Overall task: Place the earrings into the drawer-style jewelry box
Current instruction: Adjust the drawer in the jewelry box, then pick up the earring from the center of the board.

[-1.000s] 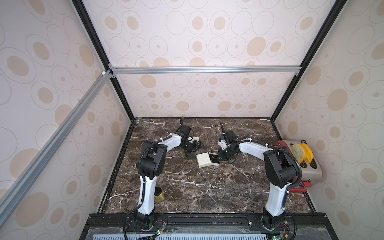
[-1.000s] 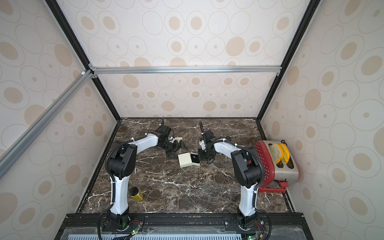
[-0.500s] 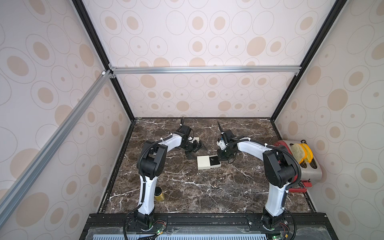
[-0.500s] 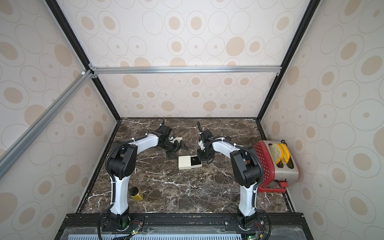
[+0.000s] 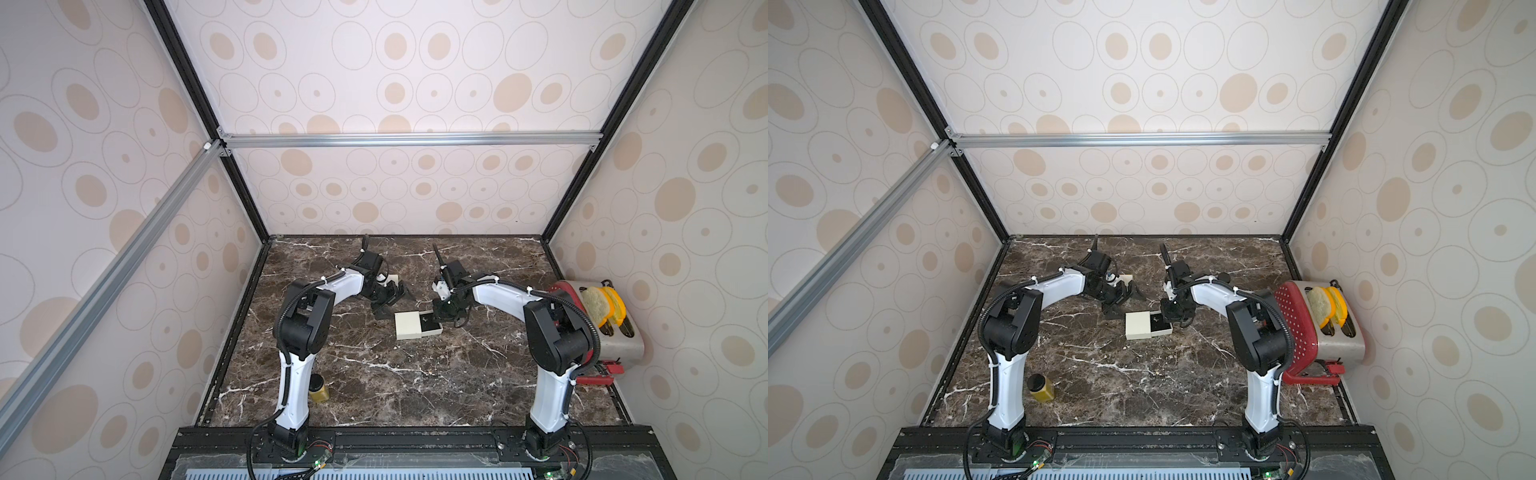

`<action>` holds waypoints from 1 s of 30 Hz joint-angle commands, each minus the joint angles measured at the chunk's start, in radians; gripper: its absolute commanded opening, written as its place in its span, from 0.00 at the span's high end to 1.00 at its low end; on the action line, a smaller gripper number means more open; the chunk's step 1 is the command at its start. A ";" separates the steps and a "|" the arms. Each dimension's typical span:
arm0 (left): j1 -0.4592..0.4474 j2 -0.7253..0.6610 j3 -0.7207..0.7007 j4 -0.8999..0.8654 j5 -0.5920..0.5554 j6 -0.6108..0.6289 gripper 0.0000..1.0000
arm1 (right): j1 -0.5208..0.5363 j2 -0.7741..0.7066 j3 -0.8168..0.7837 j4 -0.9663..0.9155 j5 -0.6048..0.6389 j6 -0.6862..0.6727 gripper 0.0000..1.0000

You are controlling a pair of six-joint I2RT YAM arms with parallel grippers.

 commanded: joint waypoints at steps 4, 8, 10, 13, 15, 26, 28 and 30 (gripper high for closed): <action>-0.011 -0.039 0.030 -0.103 -0.084 0.055 0.01 | 0.008 -0.089 -0.017 -0.060 0.116 -0.024 0.50; -0.014 -0.105 0.016 -0.127 -0.154 0.085 0.01 | 0.008 -0.162 -0.038 -0.089 0.211 -0.037 0.26; -0.026 -0.157 -0.002 -0.159 -0.213 0.118 0.01 | 0.008 -0.223 -0.095 -0.066 0.266 -0.031 0.04; -0.116 -0.251 -0.041 -0.232 -0.365 0.174 0.01 | -0.004 -0.341 -0.260 0.009 0.334 0.003 0.01; -0.211 -0.294 -0.067 -0.266 -0.449 0.181 0.05 | -0.039 -0.410 -0.384 0.070 0.268 0.016 0.00; -0.616 -0.181 0.080 -0.495 -0.791 0.248 0.54 | -0.139 -0.939 -0.755 0.151 0.219 0.052 0.02; -0.647 -0.122 0.126 -0.525 -0.796 0.263 0.60 | -0.158 -0.985 -0.772 0.156 0.205 0.052 0.04; -0.653 -0.085 0.141 -0.526 -0.783 0.268 0.63 | -0.166 -0.995 -0.772 0.152 0.196 0.044 0.04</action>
